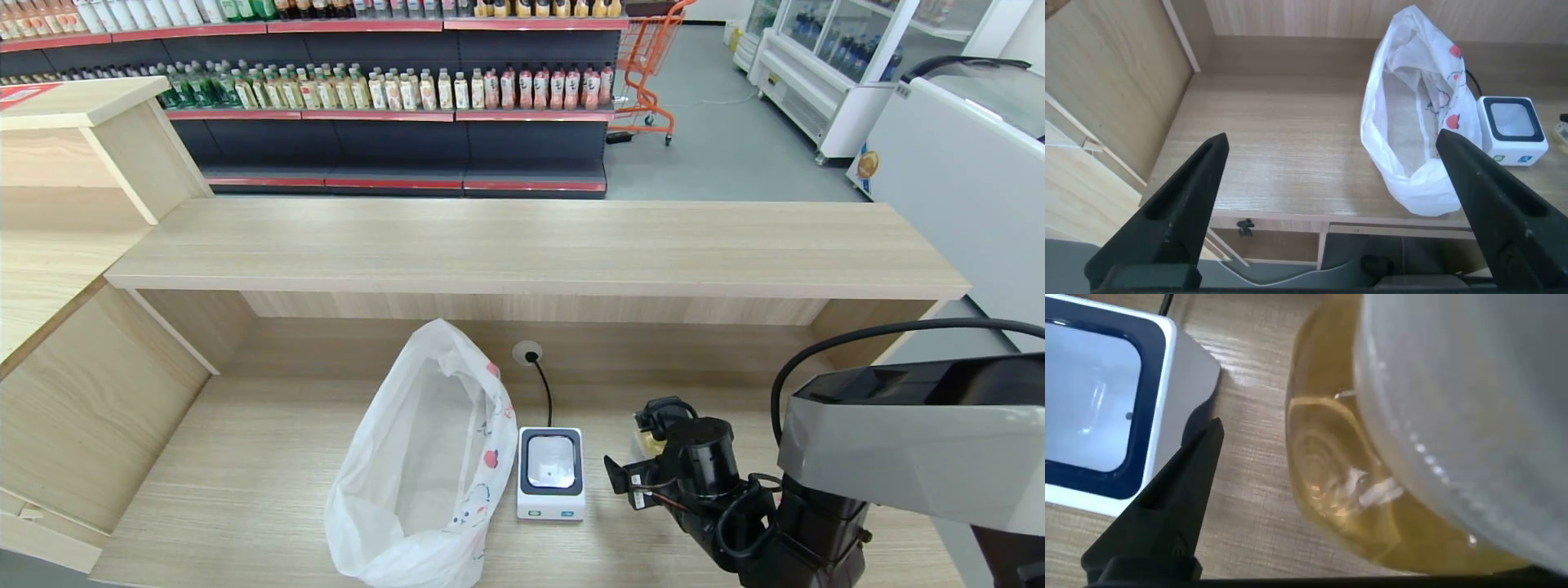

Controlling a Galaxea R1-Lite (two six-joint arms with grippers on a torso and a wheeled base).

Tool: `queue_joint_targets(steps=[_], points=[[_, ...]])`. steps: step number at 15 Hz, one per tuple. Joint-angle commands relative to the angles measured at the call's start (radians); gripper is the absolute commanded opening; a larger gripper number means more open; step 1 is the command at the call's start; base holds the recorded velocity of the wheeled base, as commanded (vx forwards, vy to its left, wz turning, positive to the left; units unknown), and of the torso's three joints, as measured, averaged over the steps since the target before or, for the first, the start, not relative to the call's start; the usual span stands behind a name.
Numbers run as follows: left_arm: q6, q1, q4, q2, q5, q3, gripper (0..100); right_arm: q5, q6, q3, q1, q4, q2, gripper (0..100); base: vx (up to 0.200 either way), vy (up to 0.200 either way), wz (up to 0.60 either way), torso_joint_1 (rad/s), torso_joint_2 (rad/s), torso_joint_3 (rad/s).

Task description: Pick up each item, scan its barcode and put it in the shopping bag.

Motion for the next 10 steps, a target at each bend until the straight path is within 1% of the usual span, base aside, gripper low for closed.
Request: queue_joint_targets(steps=[1,4,7,8,10], points=[[0.000,0.000,0.000,0.000,0.000,0.000,100,0.006,-0.016,-0.001,0.000,-0.054,0.012,100,0.000,0.000,0.00,0.000,0.00,0.000],[0.000,0.000,0.000,0.000,0.000,0.000,100,0.009,-0.035,-0.004,0.000,-0.090,0.038,100,0.000,0.000,0.00,0.000,0.00,0.000],[0.000,0.000,0.000,0.000,0.000,0.000,100,0.042,-0.044,-0.006,-0.004,-0.118,0.060,100,0.000,0.000,0.00,0.000,0.00,0.000],[0.000,0.000,0.000,0.000,0.000,0.000,100,0.055,-0.065,-0.007,-0.010,-0.138,0.071,0,0.000,0.000,0.00,0.000,0.00,0.000],[0.000,0.000,0.000,0.000,0.000,0.000,100,0.060,-0.076,-0.010,-0.012,-0.155,0.075,0,0.000,0.000,0.00,0.000,0.00,0.000]])
